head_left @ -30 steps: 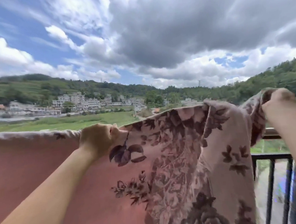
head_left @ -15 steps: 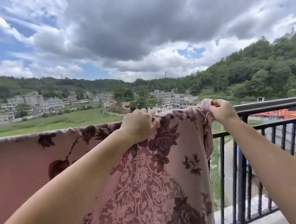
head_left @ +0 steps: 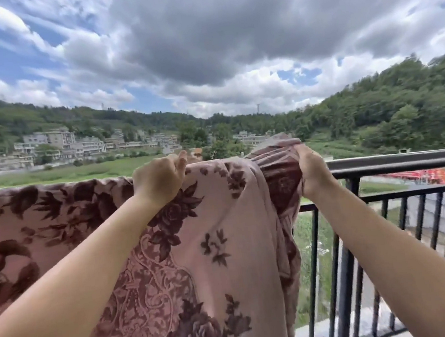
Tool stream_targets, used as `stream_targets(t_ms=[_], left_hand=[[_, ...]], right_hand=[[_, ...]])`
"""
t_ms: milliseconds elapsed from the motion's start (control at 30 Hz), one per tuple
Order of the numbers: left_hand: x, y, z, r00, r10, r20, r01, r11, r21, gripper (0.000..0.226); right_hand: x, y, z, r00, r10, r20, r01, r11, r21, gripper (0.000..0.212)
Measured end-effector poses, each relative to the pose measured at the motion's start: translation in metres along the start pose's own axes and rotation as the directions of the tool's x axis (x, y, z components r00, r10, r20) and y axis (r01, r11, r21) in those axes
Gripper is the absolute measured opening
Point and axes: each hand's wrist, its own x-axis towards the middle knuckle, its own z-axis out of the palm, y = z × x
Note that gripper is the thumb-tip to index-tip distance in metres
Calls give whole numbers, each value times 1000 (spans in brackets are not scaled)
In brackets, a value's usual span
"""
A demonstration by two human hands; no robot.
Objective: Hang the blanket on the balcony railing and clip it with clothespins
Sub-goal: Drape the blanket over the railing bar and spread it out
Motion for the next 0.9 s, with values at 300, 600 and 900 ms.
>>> stream_targets(t_ms=[300,600,900], left_hand=[[9,-18,1,957,-276,93,246,936,254,63],[28,143,32,976,179,126,-168,981,-99,34],[47,274,115,954,219,205,-208,975,-77,40]], right_hand=[[92,-97,-150,703,-262,-661,188,965,-182,34],[80,-50,-183,988,-85,-126,15,881,-473,25],[5,0,-233,916,-356,-185,135,707,-694,59]])
